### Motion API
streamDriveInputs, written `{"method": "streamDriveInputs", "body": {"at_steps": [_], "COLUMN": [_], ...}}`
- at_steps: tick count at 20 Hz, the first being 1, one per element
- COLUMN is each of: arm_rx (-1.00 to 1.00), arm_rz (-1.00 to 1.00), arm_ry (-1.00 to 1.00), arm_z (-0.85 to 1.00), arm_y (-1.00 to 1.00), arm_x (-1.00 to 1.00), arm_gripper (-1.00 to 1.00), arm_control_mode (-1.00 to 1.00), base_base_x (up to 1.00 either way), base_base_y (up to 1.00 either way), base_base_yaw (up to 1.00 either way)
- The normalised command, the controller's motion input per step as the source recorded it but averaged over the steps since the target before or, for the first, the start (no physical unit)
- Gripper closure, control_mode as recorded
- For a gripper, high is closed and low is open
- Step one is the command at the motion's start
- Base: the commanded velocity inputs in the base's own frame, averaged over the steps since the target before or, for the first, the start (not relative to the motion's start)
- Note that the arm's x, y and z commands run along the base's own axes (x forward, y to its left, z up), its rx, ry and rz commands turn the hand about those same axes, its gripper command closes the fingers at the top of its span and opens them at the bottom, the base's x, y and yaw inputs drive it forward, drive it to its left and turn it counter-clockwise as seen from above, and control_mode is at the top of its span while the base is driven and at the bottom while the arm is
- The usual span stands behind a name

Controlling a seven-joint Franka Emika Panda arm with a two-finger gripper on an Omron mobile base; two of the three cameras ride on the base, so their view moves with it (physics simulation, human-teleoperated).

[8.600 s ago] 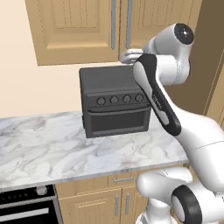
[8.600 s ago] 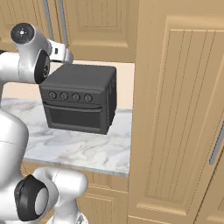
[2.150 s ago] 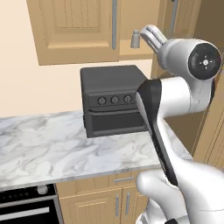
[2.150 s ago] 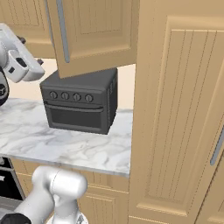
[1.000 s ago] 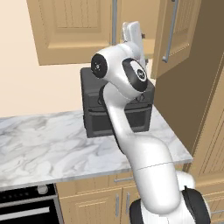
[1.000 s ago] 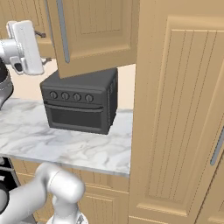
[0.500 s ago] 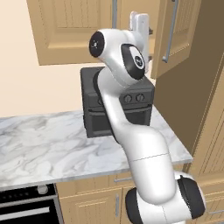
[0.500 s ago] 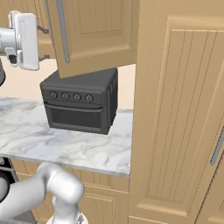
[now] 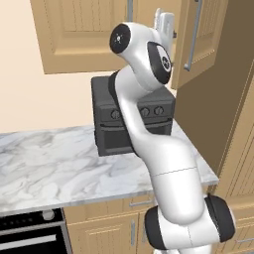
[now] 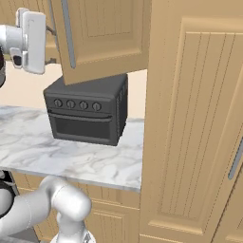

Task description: Move the mayonnaise and shaker from the cabinet to the dining counter.

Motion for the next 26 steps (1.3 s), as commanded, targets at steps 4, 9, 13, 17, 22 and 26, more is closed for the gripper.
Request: {"method": "streamDriveInputs", "body": {"at_steps": [4,9,13,17,22,26], "arm_rx": [0.18,0.16,0.10,0.12,0.04,0.03], "arm_rz": [0.00,0.00,0.00,-0.04,-0.20,-0.29], "arm_ry": [-0.24,-0.20,-0.19,-0.18,-0.06,-0.04], "arm_z": [-0.38,-0.42,-0.46,-0.37,-0.20,-0.10], "arm_y": [0.10,0.16,0.26,0.10,-0.17,-0.08], "arm_x": [0.40,0.38,0.30,0.29,0.04,-0.06], "arm_gripper": [-1.00,-1.00,-1.00,-1.00,-1.00,-1.00], "arm_control_mode": [-1.00,-1.00,-1.00,-1.00,-1.00,-1.00], "base_base_x": [0.00,0.00,0.00,0.00,0.00,0.00], "base_base_y": [0.00,0.00,0.00,0.00,0.00,0.00], "base_base_yaw": [0.00,0.00,0.00,0.00,0.00,0.00]}}
